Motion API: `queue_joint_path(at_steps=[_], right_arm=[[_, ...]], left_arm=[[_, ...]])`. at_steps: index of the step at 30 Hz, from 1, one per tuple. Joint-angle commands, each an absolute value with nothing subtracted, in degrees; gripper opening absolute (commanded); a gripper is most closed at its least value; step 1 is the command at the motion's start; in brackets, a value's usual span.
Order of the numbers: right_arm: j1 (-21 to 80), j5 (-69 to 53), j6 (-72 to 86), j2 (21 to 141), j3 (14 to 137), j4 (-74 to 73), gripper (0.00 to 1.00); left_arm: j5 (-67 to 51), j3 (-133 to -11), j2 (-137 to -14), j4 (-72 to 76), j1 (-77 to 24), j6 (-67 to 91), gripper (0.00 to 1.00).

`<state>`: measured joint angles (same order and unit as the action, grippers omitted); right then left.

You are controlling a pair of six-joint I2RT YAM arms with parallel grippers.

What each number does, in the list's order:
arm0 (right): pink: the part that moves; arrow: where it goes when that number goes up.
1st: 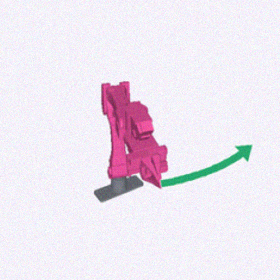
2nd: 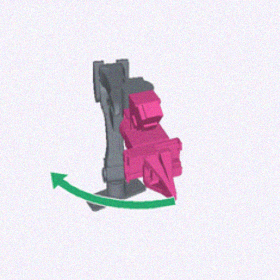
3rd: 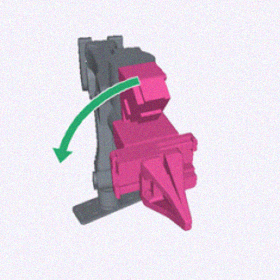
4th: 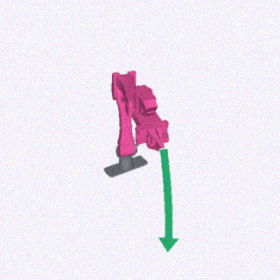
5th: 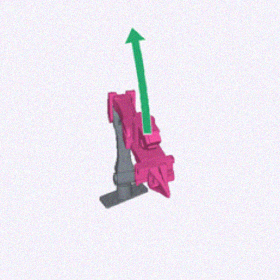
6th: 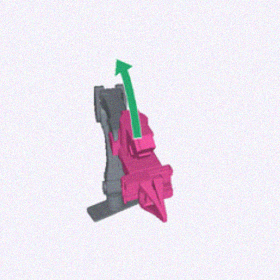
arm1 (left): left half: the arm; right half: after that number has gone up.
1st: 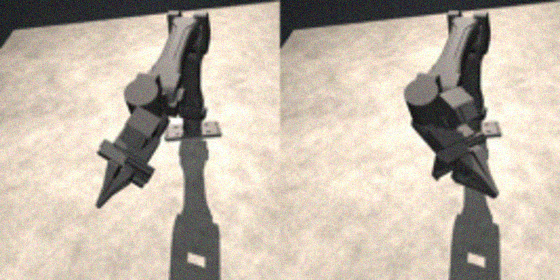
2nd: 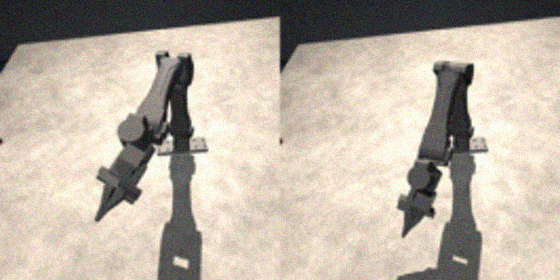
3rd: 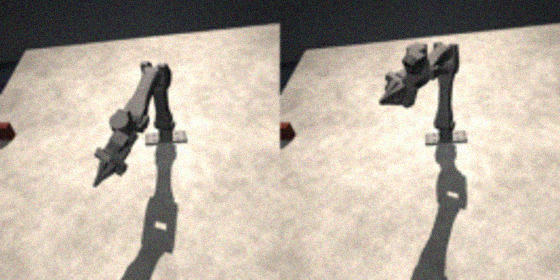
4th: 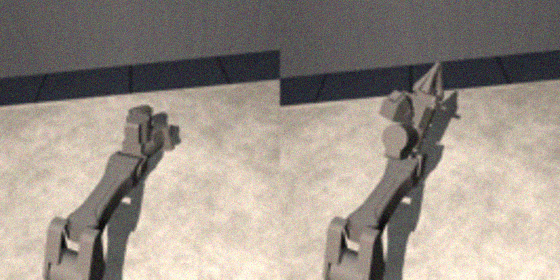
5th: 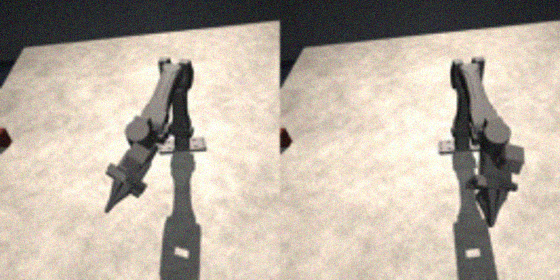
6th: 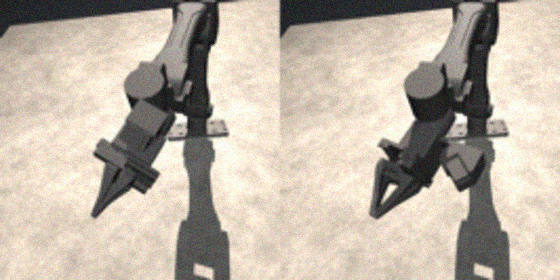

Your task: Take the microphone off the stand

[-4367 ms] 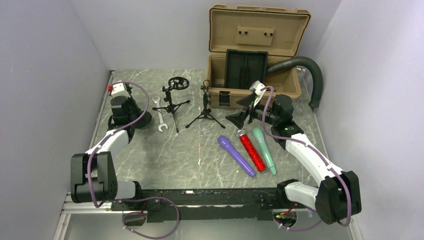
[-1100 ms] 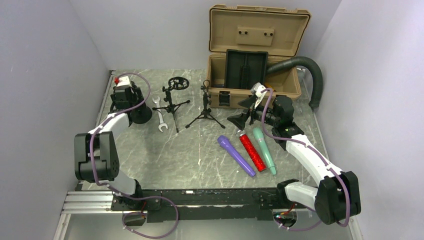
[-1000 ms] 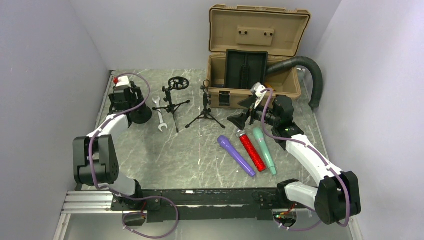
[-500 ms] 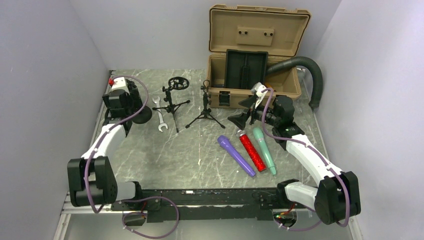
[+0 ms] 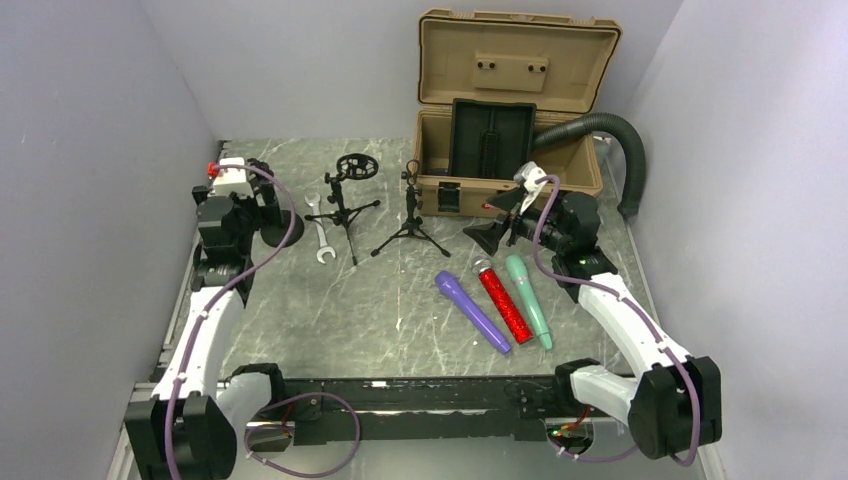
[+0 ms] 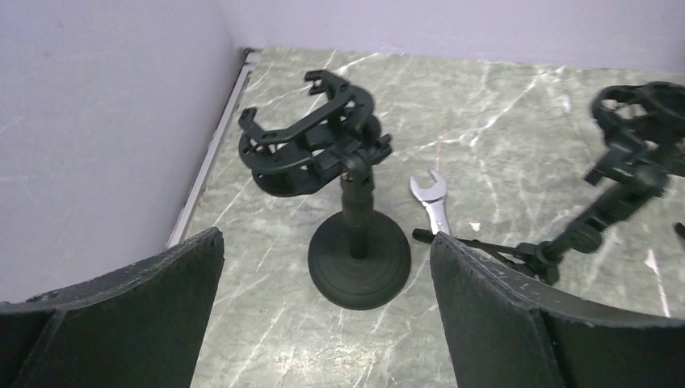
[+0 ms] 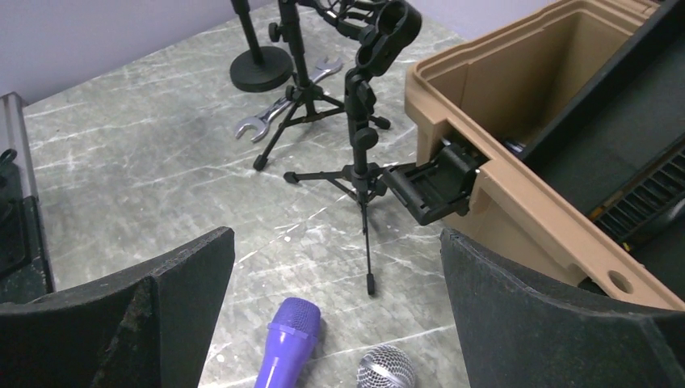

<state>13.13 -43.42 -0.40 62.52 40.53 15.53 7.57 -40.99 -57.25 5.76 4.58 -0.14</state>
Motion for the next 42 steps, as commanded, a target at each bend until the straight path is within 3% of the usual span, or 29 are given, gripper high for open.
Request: queue_joint_path(at_steps=[1,9,30,34,42], right_arm=[[11.2,-42.1,-0.2,59.9,41.6,16.9,1.0],[7.7,-38.2,-0.2,57.5,43.4,14.1,1.0],[6.4,-18.6,-8.6,50.5,50.1,-8.8,1.0],[6.1,-14.4,-6.6,49.1,49.2,-7.8,1.0],[3.5,-12.4,-8.0,49.0,49.1,-8.8,1.0]], left_arm=[[-2.0,-40.5,-52.7,7.3,4.6,-2.6,0.99],[-20.4,-43.0,-48.7,2.5,4.6,-0.9,0.99],[-38.4,-51.5,-48.2,-10.2,4.5,1.8,1.0],[-38.4,-48.0,-46.3,-4.9,4.6,1.5,1.0],[-26.2,-44.4,-45.5,-2.6,4.6,0.7,0.99]])
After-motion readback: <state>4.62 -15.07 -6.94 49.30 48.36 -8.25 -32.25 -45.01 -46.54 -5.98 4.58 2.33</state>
